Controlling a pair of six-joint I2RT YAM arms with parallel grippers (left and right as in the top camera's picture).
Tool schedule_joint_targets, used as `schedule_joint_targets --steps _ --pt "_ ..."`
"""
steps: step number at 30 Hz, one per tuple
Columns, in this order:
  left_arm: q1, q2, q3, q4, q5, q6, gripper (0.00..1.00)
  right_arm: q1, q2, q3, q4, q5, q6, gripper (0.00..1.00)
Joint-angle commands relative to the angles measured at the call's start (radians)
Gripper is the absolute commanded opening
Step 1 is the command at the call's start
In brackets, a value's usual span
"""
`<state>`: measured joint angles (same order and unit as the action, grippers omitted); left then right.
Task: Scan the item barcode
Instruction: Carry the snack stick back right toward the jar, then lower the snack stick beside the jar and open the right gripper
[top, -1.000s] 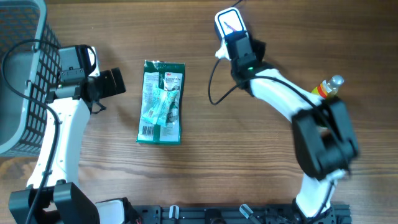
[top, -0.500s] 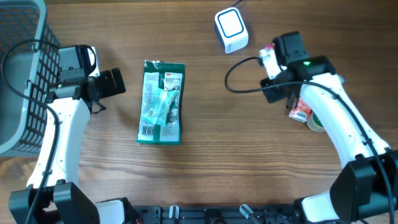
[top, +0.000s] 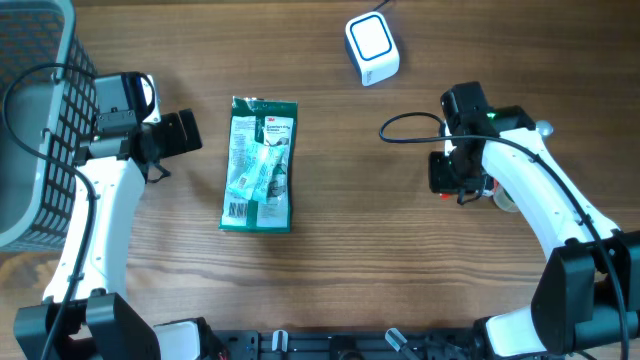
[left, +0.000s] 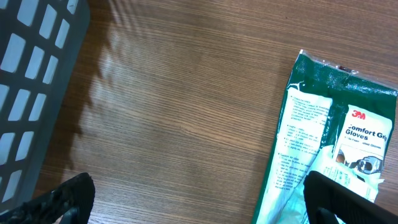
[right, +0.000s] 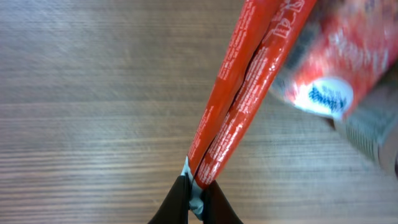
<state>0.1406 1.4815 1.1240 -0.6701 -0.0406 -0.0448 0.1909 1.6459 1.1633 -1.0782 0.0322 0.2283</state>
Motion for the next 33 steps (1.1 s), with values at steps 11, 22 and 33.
schedule_joint_targets --steps 11,22,33 --pt "0.004 0.003 0.005 0.003 -0.010 0.015 1.00 -0.001 0.008 -0.010 -0.065 0.210 0.110 0.04" --pt "0.004 0.003 0.005 0.003 -0.010 0.015 1.00 -0.001 0.008 -0.020 -0.068 0.269 -0.047 0.09" --pt "0.004 0.003 0.005 0.003 -0.010 0.015 1.00 -0.003 0.008 -0.061 -0.029 0.297 -0.007 0.52"
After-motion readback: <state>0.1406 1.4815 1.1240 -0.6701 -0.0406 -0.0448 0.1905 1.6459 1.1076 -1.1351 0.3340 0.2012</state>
